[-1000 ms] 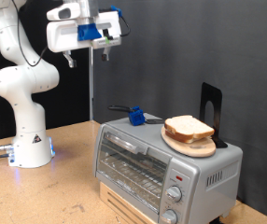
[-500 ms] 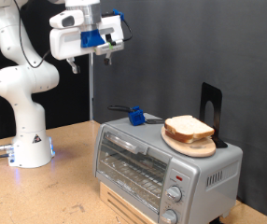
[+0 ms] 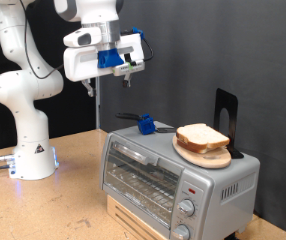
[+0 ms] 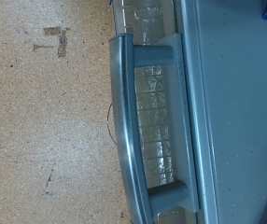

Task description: Make a piece of toast with the oven

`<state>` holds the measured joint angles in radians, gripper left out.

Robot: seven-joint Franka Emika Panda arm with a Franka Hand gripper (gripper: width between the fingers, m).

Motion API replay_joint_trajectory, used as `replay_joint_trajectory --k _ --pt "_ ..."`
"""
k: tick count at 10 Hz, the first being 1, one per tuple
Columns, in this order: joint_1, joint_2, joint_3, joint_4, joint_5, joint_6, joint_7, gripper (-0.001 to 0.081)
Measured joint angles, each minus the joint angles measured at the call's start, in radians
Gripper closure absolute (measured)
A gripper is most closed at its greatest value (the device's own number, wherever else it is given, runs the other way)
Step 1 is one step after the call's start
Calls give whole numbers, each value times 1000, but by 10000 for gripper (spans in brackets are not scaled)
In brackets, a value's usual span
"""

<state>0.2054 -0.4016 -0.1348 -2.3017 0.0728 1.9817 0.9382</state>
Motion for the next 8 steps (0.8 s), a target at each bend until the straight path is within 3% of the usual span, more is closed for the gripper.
replay_joint_trajectory --k 3,5,8 --pt "-1 3 3 -9 -1 4 17 6" --pt "-6 22 28 -68 -59 80 106 6" --pt "-5 88 60 -141 -85 201 152 6"
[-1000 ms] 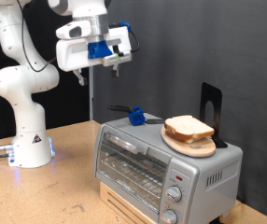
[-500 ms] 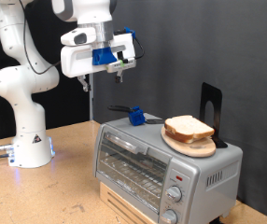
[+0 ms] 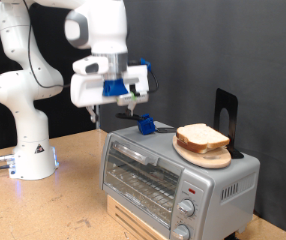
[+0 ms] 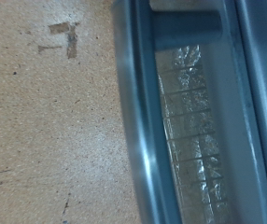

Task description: Make a piece of toast with the oven

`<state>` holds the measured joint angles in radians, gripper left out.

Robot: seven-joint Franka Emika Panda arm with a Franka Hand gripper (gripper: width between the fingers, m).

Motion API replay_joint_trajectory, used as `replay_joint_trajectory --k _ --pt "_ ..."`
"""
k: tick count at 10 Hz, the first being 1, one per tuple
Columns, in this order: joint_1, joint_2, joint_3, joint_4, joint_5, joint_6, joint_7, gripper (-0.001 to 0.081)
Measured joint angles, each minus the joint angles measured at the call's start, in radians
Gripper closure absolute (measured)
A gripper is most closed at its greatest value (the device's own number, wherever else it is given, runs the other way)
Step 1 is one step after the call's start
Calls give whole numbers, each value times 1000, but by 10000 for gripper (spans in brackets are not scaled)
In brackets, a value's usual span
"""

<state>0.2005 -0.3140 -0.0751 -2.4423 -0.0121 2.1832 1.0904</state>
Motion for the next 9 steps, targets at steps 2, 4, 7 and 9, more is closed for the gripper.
replay_joint_trajectory --k 2,4,7,9 --pt "0 31 17 -34 -16 63 37 6" --pt "0 50 21 -59 -18 100 56 6" --pt "-14 59 20 -83 -21 127 83 6" --pt "-35 61 19 -97 -34 137 92 6"
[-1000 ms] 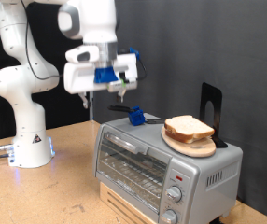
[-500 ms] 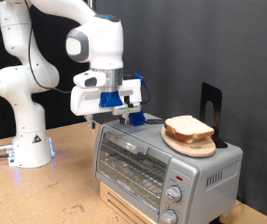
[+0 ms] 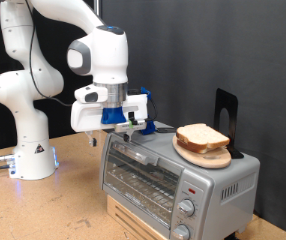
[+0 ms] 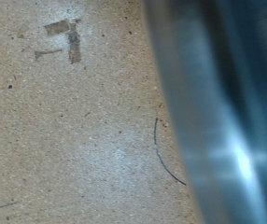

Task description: Make a piece of toast with the oven

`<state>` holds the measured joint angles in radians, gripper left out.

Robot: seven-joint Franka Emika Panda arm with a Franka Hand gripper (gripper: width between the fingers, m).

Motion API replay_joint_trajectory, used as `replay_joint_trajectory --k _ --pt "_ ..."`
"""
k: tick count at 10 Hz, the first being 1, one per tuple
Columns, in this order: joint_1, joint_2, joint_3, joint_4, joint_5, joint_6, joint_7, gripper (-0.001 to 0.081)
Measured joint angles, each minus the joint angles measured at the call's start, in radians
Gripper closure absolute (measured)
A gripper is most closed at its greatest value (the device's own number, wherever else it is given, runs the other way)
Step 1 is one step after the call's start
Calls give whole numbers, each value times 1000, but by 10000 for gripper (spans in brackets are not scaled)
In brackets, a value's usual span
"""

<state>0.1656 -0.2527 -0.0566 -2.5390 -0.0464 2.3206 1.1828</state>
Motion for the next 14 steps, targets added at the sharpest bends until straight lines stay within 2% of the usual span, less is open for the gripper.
replay_joint_trajectory --k 10,14 --pt "-67 0 -1 -5 -67 -3 2 6" --pt "-133 30 -7 5 -146 3 100 6"
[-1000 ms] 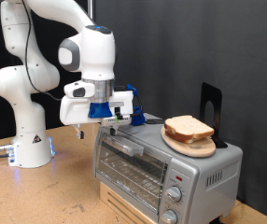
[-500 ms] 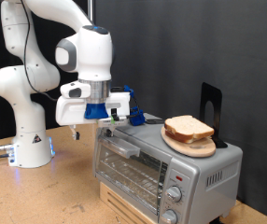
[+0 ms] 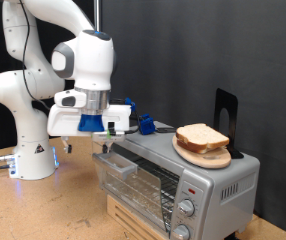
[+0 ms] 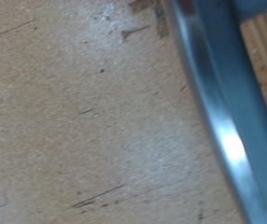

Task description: Make a piece of toast with the oven

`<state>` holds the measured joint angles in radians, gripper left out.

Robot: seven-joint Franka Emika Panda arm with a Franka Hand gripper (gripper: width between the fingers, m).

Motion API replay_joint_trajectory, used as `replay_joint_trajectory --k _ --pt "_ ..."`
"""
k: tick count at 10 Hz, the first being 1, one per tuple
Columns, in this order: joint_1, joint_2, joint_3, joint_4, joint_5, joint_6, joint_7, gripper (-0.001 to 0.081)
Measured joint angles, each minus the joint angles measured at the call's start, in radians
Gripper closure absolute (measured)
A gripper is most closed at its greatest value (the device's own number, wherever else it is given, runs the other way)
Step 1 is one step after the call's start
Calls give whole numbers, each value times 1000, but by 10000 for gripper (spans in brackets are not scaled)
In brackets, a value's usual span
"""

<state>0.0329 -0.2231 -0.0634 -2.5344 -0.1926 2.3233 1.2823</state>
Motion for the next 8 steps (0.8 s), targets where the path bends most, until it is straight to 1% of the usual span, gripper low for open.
replay_joint_trajectory --k 2,4,6,8 --pt "-31 67 -11 28 -30 33 53 6" --pt "-52 144 -25 65 -47 69 78 6" --pt "-64 195 -43 91 -54 98 54 6" --pt "-67 204 -56 83 -54 143 -21 6"
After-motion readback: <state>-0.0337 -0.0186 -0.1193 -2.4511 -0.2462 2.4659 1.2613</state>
